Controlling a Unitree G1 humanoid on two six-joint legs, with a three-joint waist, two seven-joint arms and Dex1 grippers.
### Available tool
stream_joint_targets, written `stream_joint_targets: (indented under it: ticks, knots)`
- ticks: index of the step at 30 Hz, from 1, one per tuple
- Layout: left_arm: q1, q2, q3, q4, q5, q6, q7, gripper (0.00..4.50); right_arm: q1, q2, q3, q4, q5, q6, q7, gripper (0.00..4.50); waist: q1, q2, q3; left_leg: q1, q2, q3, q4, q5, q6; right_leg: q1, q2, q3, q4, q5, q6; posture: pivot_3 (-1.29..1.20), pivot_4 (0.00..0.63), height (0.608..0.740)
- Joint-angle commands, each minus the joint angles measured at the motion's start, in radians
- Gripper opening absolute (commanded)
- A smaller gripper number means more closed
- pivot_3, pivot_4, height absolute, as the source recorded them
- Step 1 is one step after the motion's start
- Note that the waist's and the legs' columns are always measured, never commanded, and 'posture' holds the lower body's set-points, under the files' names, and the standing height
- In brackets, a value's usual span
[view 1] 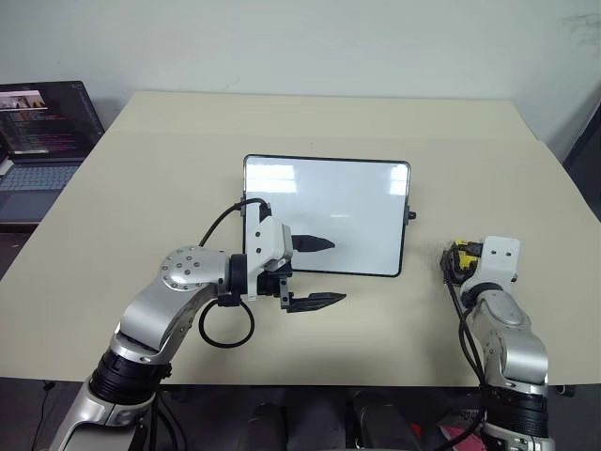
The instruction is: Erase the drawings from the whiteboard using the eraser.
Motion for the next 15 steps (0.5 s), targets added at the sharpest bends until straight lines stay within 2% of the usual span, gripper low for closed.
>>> stream_joint_targets:
  ticks: [1,6,9,15]
  knots:
    - [-0.009,-0.012,0.033,-0.032,-0.008,-0.004,0.035,4.50,0.034,-0.017,0.073,-0.150,-0.053,-0.096,-0.006,4.47,-0.001,0.000,0.000,0.000,0.000,0.000,0.000,0.000,0.000,0.000,0.000,0.000,0.000,0.000,0.000,0.00,0.150,0.740]
    - [0.017,-0.071,0.152,-0.016,-0.009,0.003,0.205,4.50,0.151,-0.013,0.269,-0.308,-0.117,-0.246,0.026,4.47,-0.003,0.000,0.000,0.000,0.001,-0.001,0.000,0.000,0.000,0.000,0.000,0.000,0.000,0.000,0.000,0.00,0.150,0.740]
    - [0.053,-0.089,0.212,-0.025,0.015,-0.010,0.292,4.50,0.180,-0.024,0.311,-0.309,-0.137,-0.342,0.035,4.47,-0.003,0.000,0.000,0.000,0.001,0.000,0.000,0.000,0.000,0.000,0.000,0.000,0.001,0.000,0.000,0.00,0.150,0.740]
    - [0.213,-0.204,0.408,-0.091,0.009,0.032,0.575,4.50,0.247,-0.013,0.328,-0.251,-0.024,-0.484,0.130,4.47,0.002,0.000,0.000,0.000,0.001,-0.001,0.001,0.000,0.000,0.000,-0.004,-0.001,0.000,0.000,0.000,0.00,0.150,0.740]
